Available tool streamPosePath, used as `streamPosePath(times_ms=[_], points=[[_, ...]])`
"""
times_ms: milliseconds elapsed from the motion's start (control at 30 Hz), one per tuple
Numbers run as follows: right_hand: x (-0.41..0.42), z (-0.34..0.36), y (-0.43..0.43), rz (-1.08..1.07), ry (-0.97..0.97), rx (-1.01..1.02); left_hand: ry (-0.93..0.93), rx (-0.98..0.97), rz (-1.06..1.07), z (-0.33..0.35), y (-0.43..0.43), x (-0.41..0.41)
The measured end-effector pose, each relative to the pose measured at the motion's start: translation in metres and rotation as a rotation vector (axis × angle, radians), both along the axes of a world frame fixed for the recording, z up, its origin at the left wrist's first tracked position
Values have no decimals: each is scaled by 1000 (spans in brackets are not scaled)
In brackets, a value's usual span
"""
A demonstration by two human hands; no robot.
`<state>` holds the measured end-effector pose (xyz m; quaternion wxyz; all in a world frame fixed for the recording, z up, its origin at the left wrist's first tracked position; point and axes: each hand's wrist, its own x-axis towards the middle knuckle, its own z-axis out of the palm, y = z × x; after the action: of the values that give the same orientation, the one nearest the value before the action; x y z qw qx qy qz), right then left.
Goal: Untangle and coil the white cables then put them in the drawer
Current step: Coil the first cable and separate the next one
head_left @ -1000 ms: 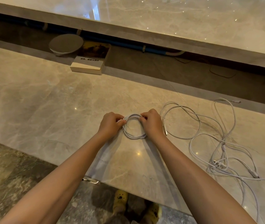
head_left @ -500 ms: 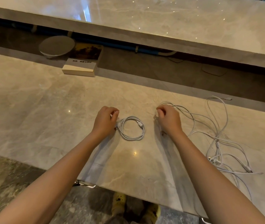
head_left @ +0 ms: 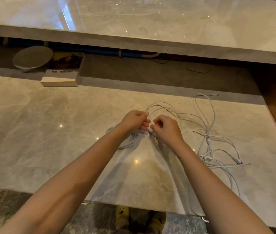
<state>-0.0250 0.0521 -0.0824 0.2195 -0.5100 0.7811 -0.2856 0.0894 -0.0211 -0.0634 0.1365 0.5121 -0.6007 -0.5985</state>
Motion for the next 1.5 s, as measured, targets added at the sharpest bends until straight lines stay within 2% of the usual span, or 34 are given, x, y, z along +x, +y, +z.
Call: streamPosePath(times_ms=[100,167,233,300,367,433,533,600,733,800,867,933,1000,1167,1267,1367,1400,1500], points=[[0,21,4,109,-57,-76,51,-17,-4,20,-5,-9],[-8,36,4,65,-87,-177,108,-50,48,39,-8,-13],[-22,51,1,-40,-4,-284,131,-83,62,61,-10,-10],[-36,68,-4,-63,87,-300,143,-110,-26,83,-14,-4],[-45,84,-10,8,84,-246,233,-82,-134,103,-17,2],[-45,95,-17,86,-23,-240,391,8,-197,118,-20,6],[-37,102,-21,116,-378,-290,557,90,-202,134,-23,9],[-37,100,-22,104,-520,-312,689,172,-161,144,-26,12],[-44,91,-15,59,-652,-293,1077,339,0,170,-41,29],[-49,83,-9,43,-674,-256,1214,297,71,185,-48,41],[-51,79,-8,44,-649,-222,1259,203,109,195,-52,47],[-50,84,-11,68,-501,-207,1192,69,116,199,-49,46],[-46,96,-18,111,-264,-240,1029,-89,92,196,-41,36],[-32,135,-23,194,59,-343,317,-597,-98,178,-15,-3],[-30,155,-18,219,126,-407,17,-825,-180,169,-13,-20],[-38,170,-11,225,31,-451,-239,-847,-294,170,-12,-24],[-43,172,-9,217,-4,-454,-261,-818,-342,172,-11,-23],[-59,175,-3,236,-64,-425,-168,-600,-479,184,-4,-17]])
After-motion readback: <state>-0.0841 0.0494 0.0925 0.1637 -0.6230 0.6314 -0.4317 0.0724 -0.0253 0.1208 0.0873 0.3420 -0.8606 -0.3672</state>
